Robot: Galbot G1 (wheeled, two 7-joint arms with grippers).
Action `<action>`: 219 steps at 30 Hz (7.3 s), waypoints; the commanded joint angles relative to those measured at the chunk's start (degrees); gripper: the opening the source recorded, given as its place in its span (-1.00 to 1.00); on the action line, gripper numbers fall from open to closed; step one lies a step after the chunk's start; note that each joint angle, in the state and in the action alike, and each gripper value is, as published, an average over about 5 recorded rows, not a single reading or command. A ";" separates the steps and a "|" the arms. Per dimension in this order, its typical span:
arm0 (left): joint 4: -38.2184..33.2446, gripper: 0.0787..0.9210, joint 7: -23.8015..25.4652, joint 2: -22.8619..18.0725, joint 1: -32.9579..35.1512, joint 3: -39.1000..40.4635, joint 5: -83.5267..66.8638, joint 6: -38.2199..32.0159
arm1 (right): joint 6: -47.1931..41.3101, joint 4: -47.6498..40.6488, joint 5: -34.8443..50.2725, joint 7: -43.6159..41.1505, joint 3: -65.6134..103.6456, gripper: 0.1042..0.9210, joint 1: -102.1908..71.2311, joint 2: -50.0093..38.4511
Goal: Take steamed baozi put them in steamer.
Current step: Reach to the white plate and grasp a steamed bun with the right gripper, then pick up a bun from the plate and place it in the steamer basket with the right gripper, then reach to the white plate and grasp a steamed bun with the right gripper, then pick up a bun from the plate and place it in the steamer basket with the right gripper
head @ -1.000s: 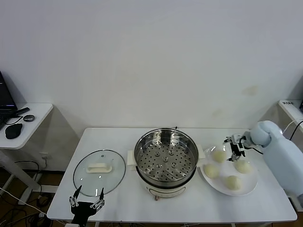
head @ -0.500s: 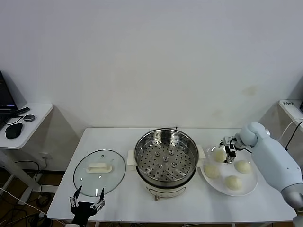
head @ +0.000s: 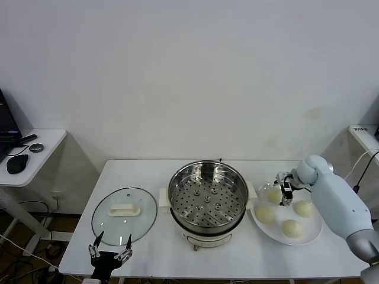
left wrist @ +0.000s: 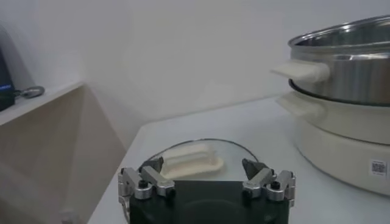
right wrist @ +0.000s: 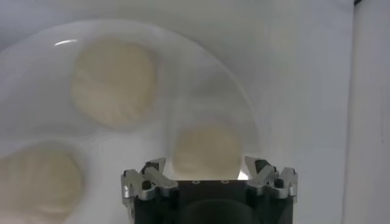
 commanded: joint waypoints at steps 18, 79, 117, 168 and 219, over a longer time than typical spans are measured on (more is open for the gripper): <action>-0.48 0.77 -0.24 0.47 -0.13 0.53 0.51 -0.04 | -2.90 3.01 7.86 0.46 -1.68 0.01 1.32 -2.92; -4.99 0.77 -3.22 -2.60 -0.38 -0.96 -1.08 -0.61 | 45.62 3.51 13.15 -13.04 -36.84 0.16 30.97 18.69; -4.15 0.77 -2.23 -2.32 1.01 -0.99 -1.18 0.05 | 10.12 13.25 43.12 -14.67 -32.62 0.76 42.36 0.58; -2.21 0.77 -1.60 -0.79 3.88 -1.45 -2.09 0.48 | -19.32 20.54 15.50 -8.91 -18.07 0.76 0.76 -8.51; -1.38 0.77 -2.22 -1.20 1.82 -0.48 0.92 1.00 | -24.11 22.20 26.83 -10.07 -20.49 -0.03 13.72 -15.00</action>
